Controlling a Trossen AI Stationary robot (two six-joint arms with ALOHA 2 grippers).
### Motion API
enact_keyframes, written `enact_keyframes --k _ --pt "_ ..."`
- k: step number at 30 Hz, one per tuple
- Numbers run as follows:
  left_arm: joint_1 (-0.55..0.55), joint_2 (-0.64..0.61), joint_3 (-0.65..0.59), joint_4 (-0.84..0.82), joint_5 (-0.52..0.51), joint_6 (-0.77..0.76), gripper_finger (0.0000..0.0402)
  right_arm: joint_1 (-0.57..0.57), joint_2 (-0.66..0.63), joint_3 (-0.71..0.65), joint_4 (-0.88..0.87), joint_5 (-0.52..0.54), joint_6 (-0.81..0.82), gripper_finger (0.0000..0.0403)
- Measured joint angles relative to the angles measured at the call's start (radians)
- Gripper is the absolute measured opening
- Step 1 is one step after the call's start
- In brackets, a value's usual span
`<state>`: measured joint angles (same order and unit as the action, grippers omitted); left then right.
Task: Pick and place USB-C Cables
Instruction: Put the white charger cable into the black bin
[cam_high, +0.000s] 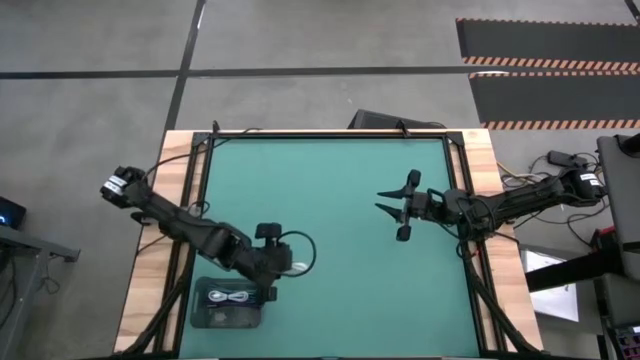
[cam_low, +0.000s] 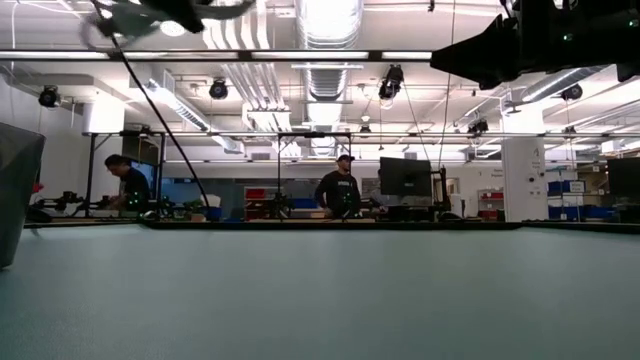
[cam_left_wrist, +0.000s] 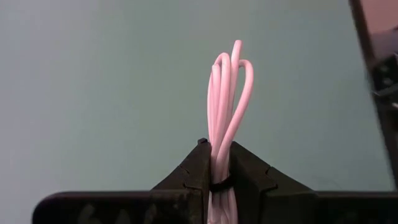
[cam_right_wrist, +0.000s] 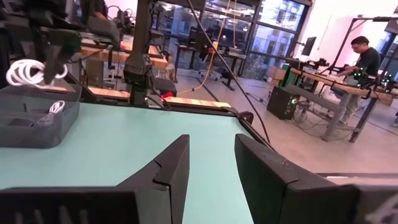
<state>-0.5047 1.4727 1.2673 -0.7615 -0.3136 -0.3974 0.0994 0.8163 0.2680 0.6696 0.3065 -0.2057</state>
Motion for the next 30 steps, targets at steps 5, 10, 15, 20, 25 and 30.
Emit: enact_keyframes --k 5,10,15,20,25,30 --pt "-0.056 0.0 0.022 -0.088 0.044 -0.092 0.0027 0.0 0.0 0.0 -0.006 0.0 -0.003 0.0119" --pt "-0.125 0.0 0.016 -0.115 0.107 -0.098 0.0027 0.0 0.0 0.0 -0.005 0.0 -0.024 0.0118" --pt "-0.197 0.0 0.016 -0.115 0.151 -0.098 0.0027 0.0 -0.003 0.0 0.019 0.004 -0.065 0.0118" --pt "-0.251 0.0 0.007 -0.119 0.21 -0.114 0.0027 0.0 -0.004 0.0 0.055 0.007 -0.106 0.0118" --pt "-0.282 0.0 -0.02 -0.166 0.304 -0.316 0.0027 0.0 -0.004 0.016 0.054 0.008 -0.133 0.0118" --pt "-0.307 0.0 -0.045 -0.254 0.369 -0.426 0.0027 0.0 -0.004 0.022 0.054 0.008 -0.137 0.0118"
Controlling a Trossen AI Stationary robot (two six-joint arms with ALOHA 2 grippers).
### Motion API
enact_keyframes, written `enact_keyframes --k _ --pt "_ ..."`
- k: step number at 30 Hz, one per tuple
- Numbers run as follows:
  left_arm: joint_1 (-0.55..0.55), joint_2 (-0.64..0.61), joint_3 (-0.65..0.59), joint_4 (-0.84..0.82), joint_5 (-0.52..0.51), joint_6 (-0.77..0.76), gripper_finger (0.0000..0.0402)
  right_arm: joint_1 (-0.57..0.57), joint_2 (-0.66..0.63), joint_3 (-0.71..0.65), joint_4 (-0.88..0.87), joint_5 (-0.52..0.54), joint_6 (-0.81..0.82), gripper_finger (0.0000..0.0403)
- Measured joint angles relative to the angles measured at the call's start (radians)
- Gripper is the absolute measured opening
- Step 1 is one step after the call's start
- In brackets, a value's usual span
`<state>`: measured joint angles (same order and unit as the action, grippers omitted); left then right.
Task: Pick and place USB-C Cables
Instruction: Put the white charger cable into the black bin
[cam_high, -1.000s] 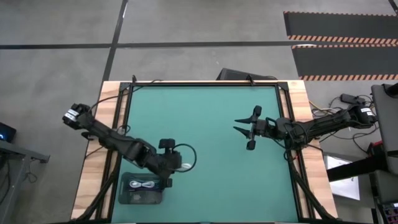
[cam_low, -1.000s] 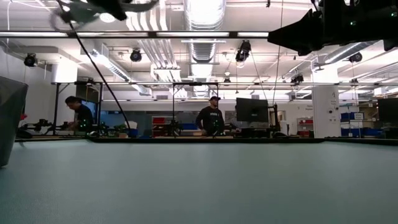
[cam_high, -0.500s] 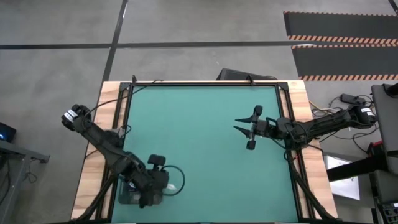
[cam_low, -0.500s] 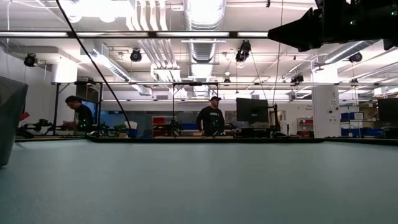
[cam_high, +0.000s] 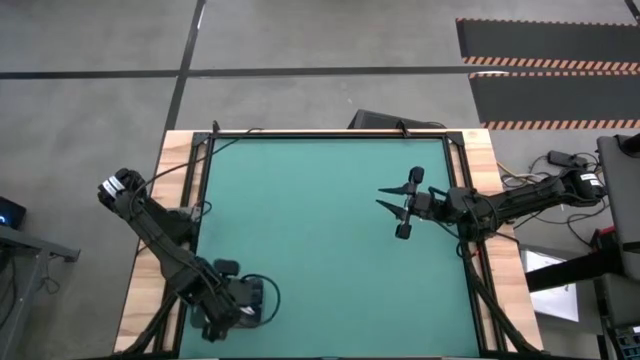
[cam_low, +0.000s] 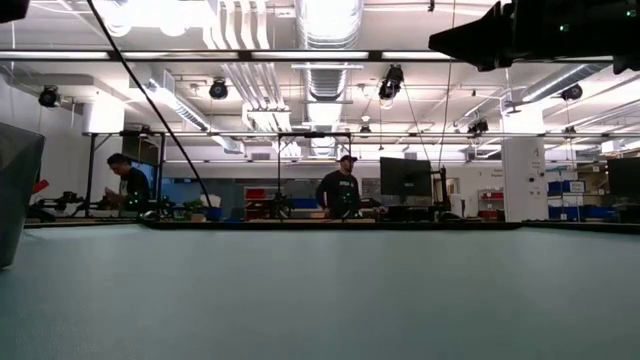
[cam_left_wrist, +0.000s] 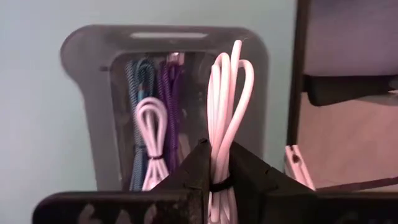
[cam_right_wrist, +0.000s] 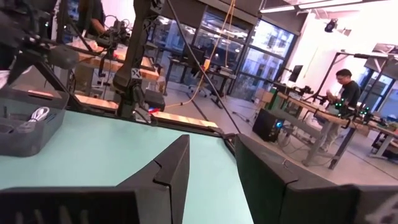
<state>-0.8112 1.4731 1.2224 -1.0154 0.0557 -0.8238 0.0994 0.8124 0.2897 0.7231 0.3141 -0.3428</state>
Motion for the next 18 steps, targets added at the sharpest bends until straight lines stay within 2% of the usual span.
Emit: enact_keyframes --k 7,11,18 --pt "-0.002 0.0 -0.048 -0.01 0.0 -0.013 0.0027 0.0 0.0 0.0 -0.007 0.0 0.001 0.0118" --pt "-0.002 0.0 -0.08 -0.004 0.003 -0.082 0.0027 0.0 0.0 0.0 -0.008 0.0 0.001 0.0118" --pt "0.0 -0.016 -0.122 0.136 0.029 -0.158 0.0027 0.0 0.0 0.0 -0.008 0.0 0.002 0.0118"
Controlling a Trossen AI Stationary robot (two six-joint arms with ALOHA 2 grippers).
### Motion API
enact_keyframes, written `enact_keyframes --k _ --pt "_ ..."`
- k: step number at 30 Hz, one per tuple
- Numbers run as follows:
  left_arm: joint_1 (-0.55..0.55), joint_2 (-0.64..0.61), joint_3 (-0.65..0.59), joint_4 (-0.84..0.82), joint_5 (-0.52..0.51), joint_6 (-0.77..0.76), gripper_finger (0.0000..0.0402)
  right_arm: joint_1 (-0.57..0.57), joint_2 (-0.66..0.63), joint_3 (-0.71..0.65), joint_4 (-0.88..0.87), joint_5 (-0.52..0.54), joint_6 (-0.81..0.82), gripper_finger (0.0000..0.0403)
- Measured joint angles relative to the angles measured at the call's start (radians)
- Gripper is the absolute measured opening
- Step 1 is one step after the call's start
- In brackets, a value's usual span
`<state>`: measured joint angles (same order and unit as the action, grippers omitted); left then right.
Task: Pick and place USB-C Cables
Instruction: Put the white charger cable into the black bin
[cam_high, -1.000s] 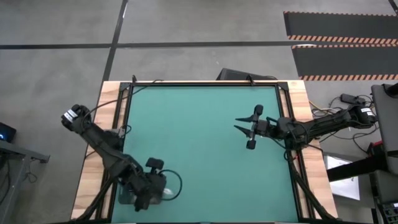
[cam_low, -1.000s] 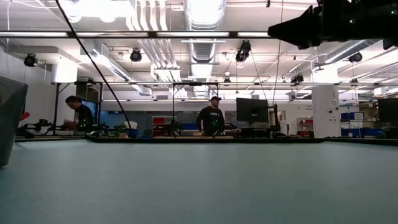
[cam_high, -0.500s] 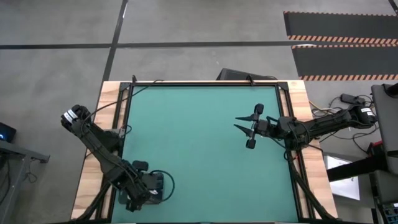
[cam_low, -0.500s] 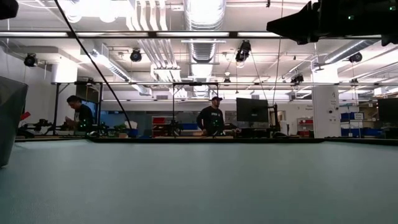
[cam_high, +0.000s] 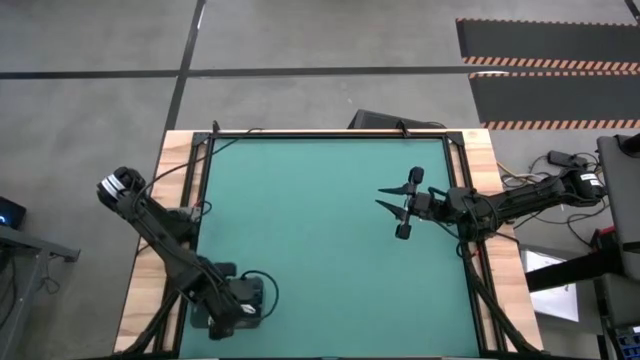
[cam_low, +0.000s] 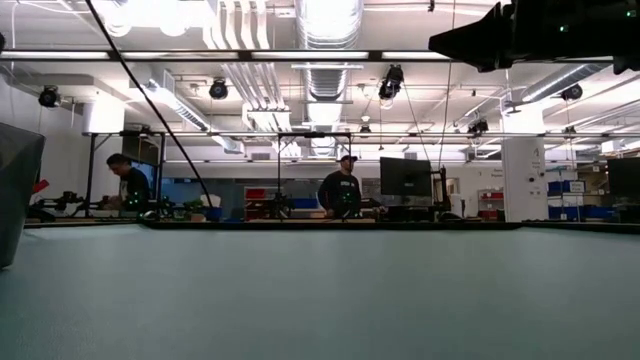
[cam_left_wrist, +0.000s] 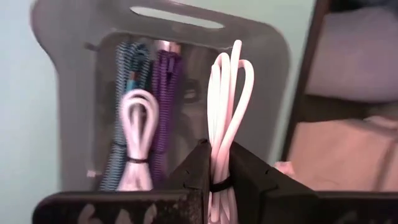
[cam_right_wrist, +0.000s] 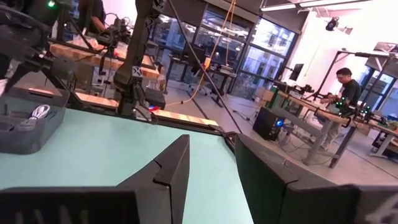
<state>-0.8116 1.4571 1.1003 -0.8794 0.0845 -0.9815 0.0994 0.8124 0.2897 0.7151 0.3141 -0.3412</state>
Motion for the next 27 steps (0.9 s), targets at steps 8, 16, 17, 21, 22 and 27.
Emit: enact_keyframes --k 8,16,17,21,22,27 --pt "0.0 -0.084 -0.107 0.116 0.037 -0.113 0.0027 0.0 0.0 0.0 -0.006 0.0 0.0 0.0118" --pt "0.006 -0.161 -0.253 0.256 0.043 -0.114 0.0027 0.0 0.0 0.0 -0.008 0.0 0.0 0.0118" --pt "0.007 -0.166 -0.267 0.27 0.045 -0.114 0.0027 0.0 0.0 0.0 -0.008 0.0 0.0 0.0118" --pt "0.014 -0.171 -0.31 0.286 0.045 -0.118 0.0027 0.0 0.0 0.0 -0.008 0.0 0.0 0.0118" --pt "0.014 -0.168 -0.316 0.287 0.047 -0.123 0.0027 0.0 0.0 0.0 -0.008 0.0 0.0 0.0118" --pt "0.016 -0.146 -0.321 0.293 0.11 -0.139 0.0027 0.0 0.0 0.0 -0.008 0.0 0.0 0.0118"
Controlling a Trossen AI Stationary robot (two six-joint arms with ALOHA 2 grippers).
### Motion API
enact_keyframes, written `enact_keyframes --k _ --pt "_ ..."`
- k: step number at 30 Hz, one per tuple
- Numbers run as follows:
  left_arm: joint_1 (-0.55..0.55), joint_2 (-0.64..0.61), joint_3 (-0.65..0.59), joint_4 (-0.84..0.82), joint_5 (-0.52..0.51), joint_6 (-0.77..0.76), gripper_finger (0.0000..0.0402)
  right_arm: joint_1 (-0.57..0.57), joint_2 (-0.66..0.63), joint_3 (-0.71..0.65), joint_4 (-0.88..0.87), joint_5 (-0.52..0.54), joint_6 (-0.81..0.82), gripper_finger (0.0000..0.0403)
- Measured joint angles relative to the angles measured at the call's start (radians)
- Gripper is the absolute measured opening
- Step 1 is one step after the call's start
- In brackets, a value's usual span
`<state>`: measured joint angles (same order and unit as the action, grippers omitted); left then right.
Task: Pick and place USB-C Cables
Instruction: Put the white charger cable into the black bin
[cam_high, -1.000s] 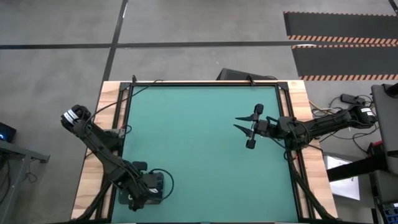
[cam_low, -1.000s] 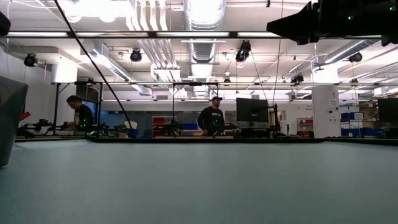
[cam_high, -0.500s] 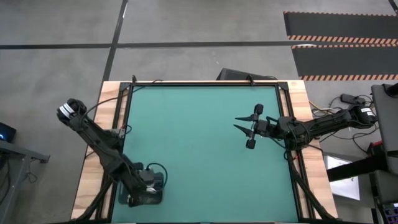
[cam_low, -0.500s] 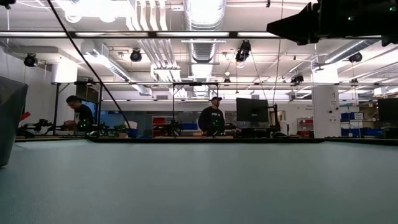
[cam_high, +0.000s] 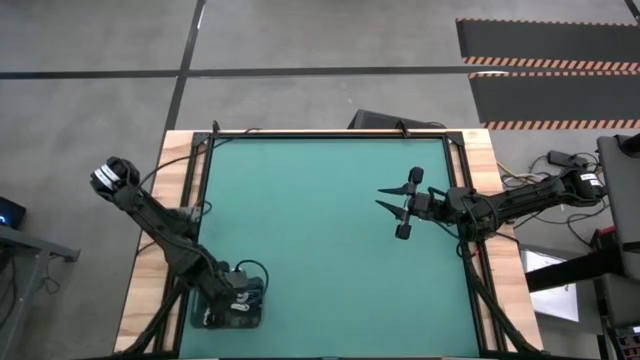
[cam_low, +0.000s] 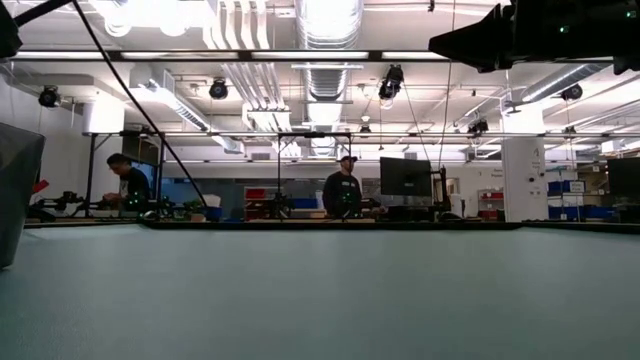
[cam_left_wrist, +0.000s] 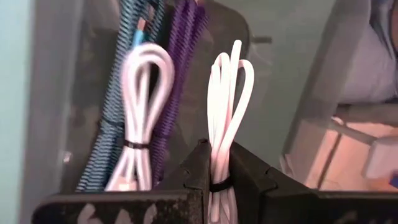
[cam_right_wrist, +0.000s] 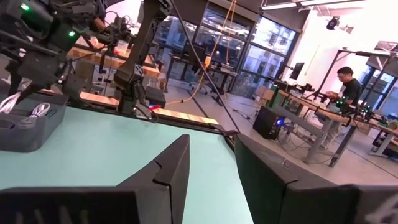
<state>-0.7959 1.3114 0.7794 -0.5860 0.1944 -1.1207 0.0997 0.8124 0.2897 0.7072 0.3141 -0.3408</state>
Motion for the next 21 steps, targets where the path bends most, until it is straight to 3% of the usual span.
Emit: enact_keyframes --k 21 --pt "0.0 0.01 0.003 0.006 0.045 0.0 0.0027 0.0 0.0 0.0 0.0 0.0 -0.001 0.0118"
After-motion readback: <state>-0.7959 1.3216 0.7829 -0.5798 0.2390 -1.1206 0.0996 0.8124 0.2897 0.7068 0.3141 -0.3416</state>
